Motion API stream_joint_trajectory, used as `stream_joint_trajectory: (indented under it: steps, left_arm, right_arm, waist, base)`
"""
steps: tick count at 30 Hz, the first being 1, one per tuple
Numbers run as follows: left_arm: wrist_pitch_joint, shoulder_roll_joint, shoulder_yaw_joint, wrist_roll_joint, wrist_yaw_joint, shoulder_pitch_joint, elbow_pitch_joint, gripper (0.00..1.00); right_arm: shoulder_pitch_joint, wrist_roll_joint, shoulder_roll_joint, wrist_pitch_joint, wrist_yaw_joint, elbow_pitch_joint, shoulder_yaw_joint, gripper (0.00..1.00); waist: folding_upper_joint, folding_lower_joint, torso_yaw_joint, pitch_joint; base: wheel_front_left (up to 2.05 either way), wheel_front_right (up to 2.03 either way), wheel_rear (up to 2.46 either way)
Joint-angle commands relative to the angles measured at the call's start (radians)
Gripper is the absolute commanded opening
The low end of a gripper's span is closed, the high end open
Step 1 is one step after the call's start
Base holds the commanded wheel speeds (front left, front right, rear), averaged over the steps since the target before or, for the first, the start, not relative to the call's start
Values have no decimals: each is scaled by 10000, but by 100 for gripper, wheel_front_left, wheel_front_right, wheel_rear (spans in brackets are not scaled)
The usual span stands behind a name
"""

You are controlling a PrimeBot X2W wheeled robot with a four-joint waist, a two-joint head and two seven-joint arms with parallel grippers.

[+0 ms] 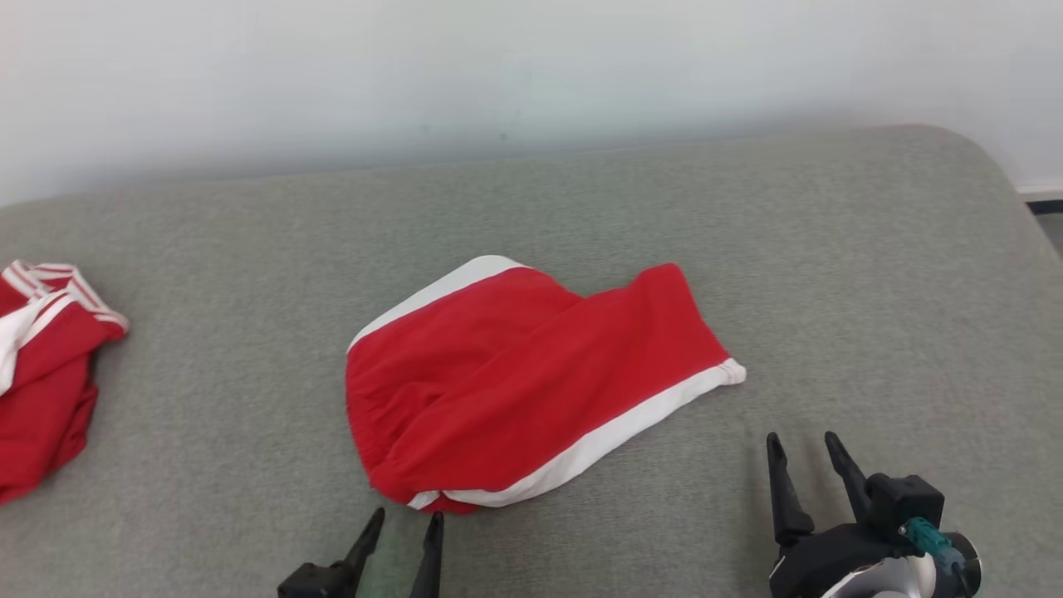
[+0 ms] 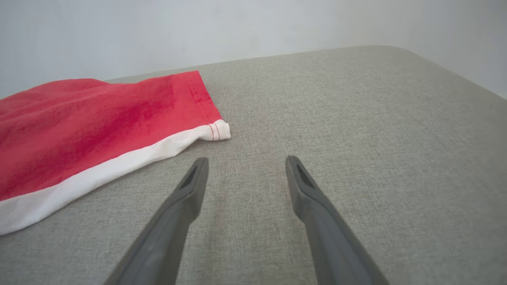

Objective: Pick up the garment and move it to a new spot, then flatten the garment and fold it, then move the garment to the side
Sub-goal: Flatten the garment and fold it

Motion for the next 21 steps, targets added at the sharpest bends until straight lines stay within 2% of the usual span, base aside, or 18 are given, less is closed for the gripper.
stream_joint_trajectory:
  steps: [1, 11, 12, 13, 14, 15, 21]
  left_arm:
    - [15, 15, 88, -134, 26, -23, -72, 100]
    - [15, 15, 503, -365, 28, -158, -353, 100]
    - [15, 14, 525, -401, 15, -170, -331, 96]
    - [15, 14, 561, -486, -3, -181, -301, 64]
    - [15, 14, 586, -506, -19, -210, -270, 43]
    - [15, 14, 618, -530, -39, -243, -254, 0]
    - [14, 14, 712, -806, -134, -168, -195, 0]
  right_arm:
    - [140, 58, 53, -2, -26, -76, 29, 100]
    - [122, 158, 121, -1, -26, -108, 118, 100]
    - [114, 154, 116, -1, -26, -103, 111, 100]
    - [110, 145, 112, -1, -26, -105, 115, 100]
    - [103, 139, 110, -1, -26, -103, 111, 100]
    - [86, 127, 109, -1, -26, -93, 105, 100]
    - [127, 142, 120, -1, -26, -92, 38, 100]
  waist:
    - [0, 2, -416, -127]
    - [0, 2, -981, 106]
    - [0, 2, -1014, 122]
    - [0, 2, -1045, 137]
    - [0, 2, -1064, 148]
    - [0, 2, -1080, 155]
    - [0, 2, -985, 83]
  base:
    - [0, 0, 0]
    - [0, 0, 0]
    - [0, 0, 0]
    - [0, 0, 0]
    - [0, 0, 0]
    - [0, 0, 0]
    - [0, 0, 0]
